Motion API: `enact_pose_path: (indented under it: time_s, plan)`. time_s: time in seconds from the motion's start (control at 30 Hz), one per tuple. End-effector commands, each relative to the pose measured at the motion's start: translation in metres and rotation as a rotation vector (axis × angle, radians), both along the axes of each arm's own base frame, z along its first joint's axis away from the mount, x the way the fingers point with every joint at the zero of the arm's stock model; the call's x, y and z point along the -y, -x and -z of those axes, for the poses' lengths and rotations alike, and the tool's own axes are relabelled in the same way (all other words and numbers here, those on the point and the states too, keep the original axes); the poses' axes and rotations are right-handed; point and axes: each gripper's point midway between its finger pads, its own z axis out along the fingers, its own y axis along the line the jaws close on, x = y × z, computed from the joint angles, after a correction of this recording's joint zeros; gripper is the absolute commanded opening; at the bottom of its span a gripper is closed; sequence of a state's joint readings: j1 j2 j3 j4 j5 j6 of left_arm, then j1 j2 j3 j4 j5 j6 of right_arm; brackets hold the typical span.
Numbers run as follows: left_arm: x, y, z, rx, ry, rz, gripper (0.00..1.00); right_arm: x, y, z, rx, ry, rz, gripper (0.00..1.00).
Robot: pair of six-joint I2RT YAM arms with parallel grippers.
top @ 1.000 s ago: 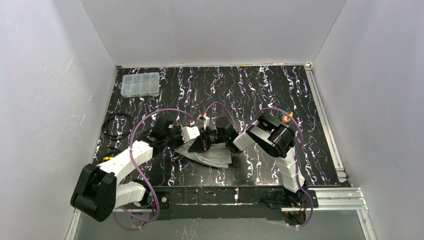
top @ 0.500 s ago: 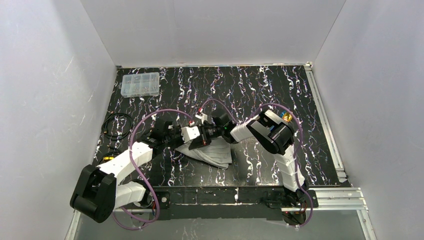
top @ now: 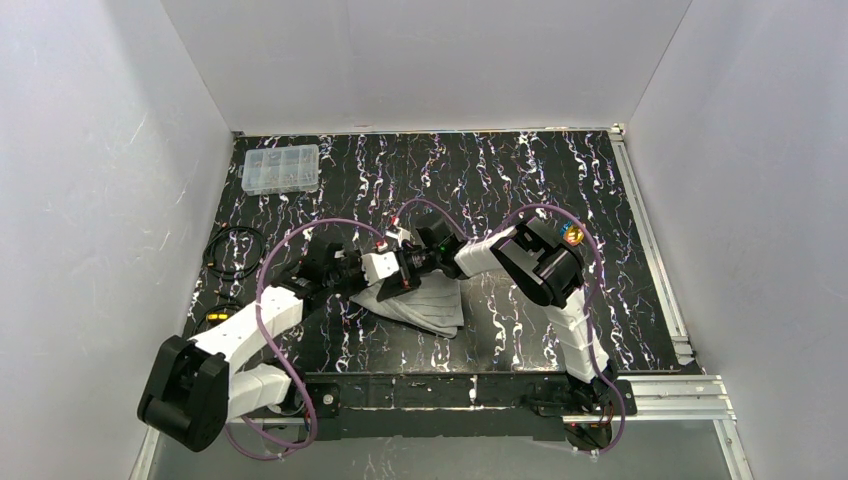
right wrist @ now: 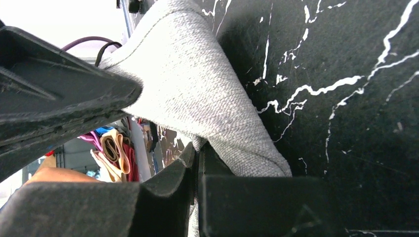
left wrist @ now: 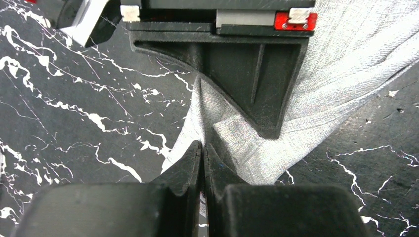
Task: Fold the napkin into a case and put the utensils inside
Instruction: Stuff the top corner of the smaller-rectangle-folded napkin at the center of the board.
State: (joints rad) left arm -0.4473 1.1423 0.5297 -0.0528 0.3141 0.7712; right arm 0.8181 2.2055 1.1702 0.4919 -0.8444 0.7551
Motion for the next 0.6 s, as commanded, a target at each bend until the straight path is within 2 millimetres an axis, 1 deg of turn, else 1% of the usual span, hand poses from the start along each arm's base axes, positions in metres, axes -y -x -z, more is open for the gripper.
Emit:
enact_pose_path:
  time_s: [0.0, 0.1, 0.2, 0.33, 0.57]
  plan:
    - [0.006, 0.008, -0.007, 0.025, 0.03, 0.054, 0.0, 0.004, -0.004, 0.016, -0.019, 0.089, 0.013, 0.01]
    - [0.006, 0.012, -0.005, 0.031, 0.028, 0.083, 0.0, 0.004, -0.005, 0.015, -0.03, 0.113, 0.014, 0.01]
    - [0.007, 0.019, -0.002, 0.04, 0.026, 0.128, 0.0, 0.0, -0.01, 0.005, -0.014, 0.107, 0.017, 0.01]
    - [0.004, 0.025, 0.008, 0.052, -0.003, 0.168, 0.0, -0.004, -0.014, -0.006, -0.006, 0.1, 0.01, 0.01]
    - [0.006, 0.023, 0.012, 0.089, -0.021, 0.199, 0.0, -0.013, -0.019, -0.021, -0.002, 0.089, 0.001, 0.01]
